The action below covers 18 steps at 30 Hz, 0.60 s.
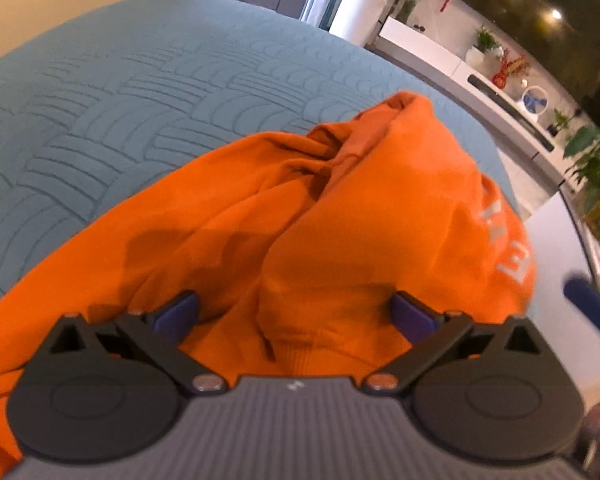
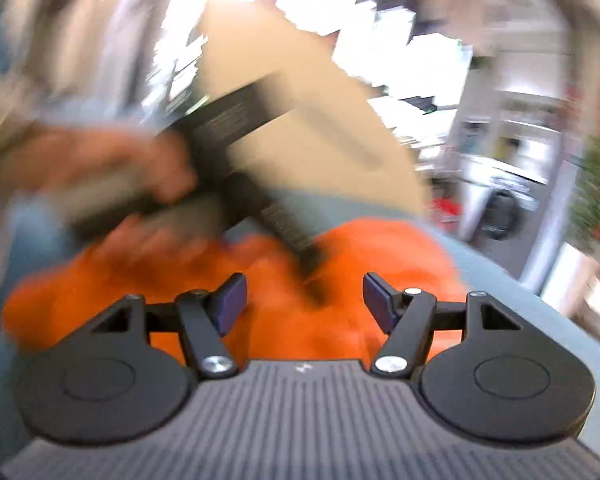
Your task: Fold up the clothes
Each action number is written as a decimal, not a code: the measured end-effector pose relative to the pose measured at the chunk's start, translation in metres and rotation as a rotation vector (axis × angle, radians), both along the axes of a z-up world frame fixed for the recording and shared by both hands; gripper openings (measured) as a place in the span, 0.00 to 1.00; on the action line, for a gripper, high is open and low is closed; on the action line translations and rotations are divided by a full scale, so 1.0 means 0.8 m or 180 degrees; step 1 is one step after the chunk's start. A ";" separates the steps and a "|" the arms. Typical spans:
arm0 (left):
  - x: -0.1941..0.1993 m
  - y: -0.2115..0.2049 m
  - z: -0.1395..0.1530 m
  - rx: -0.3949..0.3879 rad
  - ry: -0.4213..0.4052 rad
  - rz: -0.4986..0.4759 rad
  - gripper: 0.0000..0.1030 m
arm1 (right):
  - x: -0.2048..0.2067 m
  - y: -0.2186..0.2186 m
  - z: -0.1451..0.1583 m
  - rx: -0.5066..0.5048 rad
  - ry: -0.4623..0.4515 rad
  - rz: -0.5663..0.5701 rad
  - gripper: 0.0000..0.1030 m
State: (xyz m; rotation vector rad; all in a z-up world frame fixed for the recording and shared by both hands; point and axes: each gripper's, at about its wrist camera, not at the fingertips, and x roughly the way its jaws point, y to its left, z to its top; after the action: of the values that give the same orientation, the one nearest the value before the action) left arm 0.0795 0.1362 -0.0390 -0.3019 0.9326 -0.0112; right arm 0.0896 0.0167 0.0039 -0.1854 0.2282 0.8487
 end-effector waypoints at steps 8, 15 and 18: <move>-0.018 0.000 0.007 0.0115 -0.0014 -0.0023 1.00 | -0.002 0.025 -0.019 -0.0025 0.0438 0.0383 0.65; -0.021 -0.007 0.005 0.0291 -0.0026 -0.0104 1.00 | 0.009 0.041 -0.050 -0.0261 0.0822 0.0503 0.67; -0.023 -0.006 0.007 0.0256 -0.0026 -0.0094 1.00 | 0.013 0.034 -0.043 -0.0128 0.0748 0.0395 0.66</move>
State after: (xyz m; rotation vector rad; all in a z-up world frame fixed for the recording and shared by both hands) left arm 0.0614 0.1316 -0.0335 -0.2135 0.9270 -0.0021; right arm 0.1001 0.0439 -0.0301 -0.1380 0.4577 0.9901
